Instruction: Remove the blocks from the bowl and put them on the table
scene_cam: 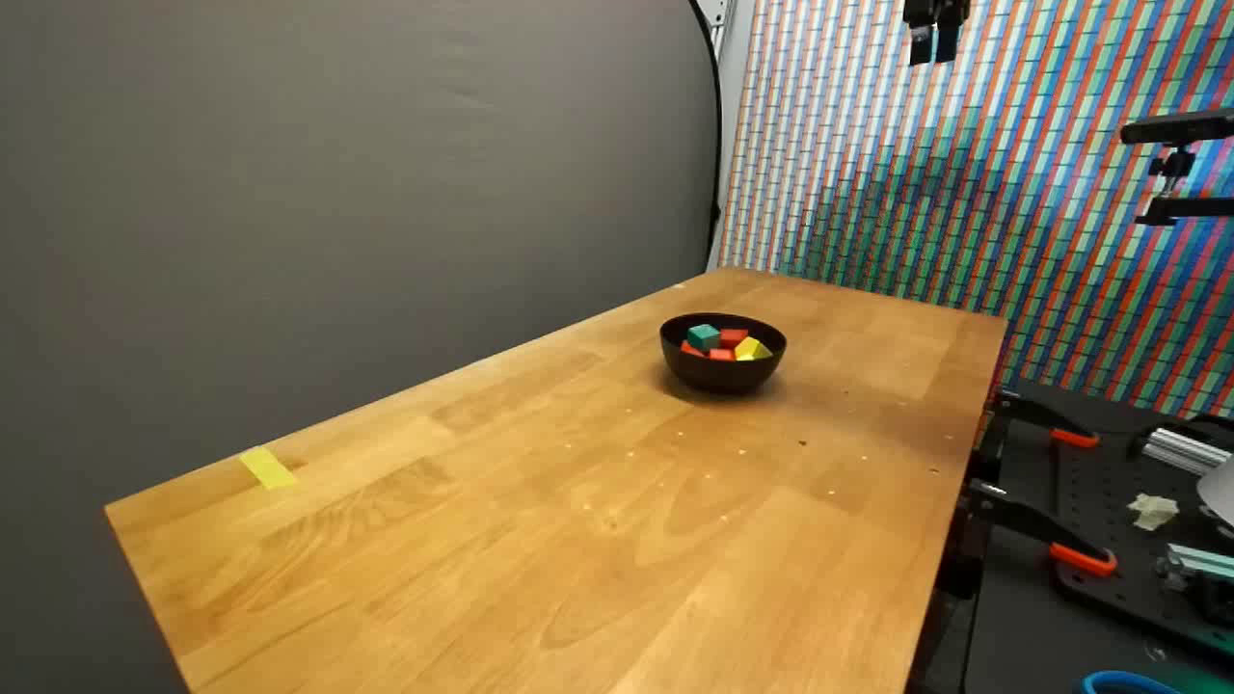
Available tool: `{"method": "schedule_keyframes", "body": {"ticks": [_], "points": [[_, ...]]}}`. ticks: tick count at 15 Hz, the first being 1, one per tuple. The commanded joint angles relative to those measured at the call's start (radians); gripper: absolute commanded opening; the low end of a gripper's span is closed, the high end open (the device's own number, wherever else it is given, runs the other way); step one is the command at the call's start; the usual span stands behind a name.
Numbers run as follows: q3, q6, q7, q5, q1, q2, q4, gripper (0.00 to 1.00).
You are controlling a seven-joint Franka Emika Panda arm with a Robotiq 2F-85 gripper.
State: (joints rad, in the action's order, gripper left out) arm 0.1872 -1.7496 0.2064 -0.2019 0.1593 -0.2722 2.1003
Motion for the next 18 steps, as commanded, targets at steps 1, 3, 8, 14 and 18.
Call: {"method": "schedule_keyframes", "body": {"ticks": [1,3,8,14,18], "points": [[0.001,0.002,0.0,0.0,-0.002,0.001,-0.005,1.0],[0.001,0.002,0.0,0.0,-0.002,-0.001,-0.011,1.0],[0.001,0.002,0.0,0.0,-0.002,-0.001,-0.012,1.0],[-0.098,-0.158,-0.101,0.065,-0.097,0.212,-0.1,1.0],[-0.168,-0.201,-0.212,0.076,-0.151,0.402,-0.149,1.0]]}}
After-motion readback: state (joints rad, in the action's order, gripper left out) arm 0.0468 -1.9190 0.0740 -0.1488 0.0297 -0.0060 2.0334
